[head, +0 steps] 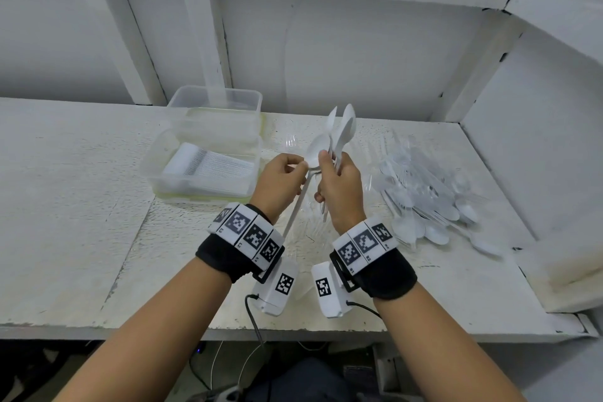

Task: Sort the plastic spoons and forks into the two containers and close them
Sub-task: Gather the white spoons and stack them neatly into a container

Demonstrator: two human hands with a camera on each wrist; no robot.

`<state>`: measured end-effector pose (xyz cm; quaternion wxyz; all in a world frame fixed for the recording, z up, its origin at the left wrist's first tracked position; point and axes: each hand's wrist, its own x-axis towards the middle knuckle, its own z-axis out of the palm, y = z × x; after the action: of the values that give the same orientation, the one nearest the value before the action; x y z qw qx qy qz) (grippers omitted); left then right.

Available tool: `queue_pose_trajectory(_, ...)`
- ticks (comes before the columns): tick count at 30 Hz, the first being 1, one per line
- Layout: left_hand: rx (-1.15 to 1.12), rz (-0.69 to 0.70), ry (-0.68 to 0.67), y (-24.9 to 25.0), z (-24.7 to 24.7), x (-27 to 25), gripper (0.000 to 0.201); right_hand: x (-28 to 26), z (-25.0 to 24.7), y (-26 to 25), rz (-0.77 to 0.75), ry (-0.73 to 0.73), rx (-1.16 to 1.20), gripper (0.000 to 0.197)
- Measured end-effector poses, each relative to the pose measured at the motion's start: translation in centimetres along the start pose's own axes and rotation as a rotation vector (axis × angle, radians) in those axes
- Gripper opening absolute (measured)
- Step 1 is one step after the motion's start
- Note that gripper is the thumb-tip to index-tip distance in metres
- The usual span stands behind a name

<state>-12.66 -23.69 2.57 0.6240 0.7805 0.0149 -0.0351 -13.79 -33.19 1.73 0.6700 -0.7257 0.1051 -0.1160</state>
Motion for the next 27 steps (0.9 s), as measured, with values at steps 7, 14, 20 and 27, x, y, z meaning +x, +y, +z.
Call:
queue_pose_trajectory(7, 0.055, 0.042, -0.081, -0.3, 0.1, -0.1, 0.021, 0.5, -0.8, 0.3, -0.050, 0.072, -0.081, 0.014)
queue_pose_trajectory(14, -0.142, -0.183, -0.375, -0.6, 0.0, -0.3, 0.032, 1.2, -1.7, 0.2, -0.057, 0.008, -0.132, 0.011)
queue_pose_trajectory(20, -0.345, -0.281, -0.437, -0.5, -0.4, -0.3, 0.027, 1.7, -2.9, 0.2, 0.028, -0.069, -0.146, 0.011)
queue_pose_trajectory(27, -0.462, -0.256, -0.235, -0.9, -0.7, -0.3, 0.022, 0.8, -3.0, 1.1, 0.069, -0.076, -0.107, 0.010)
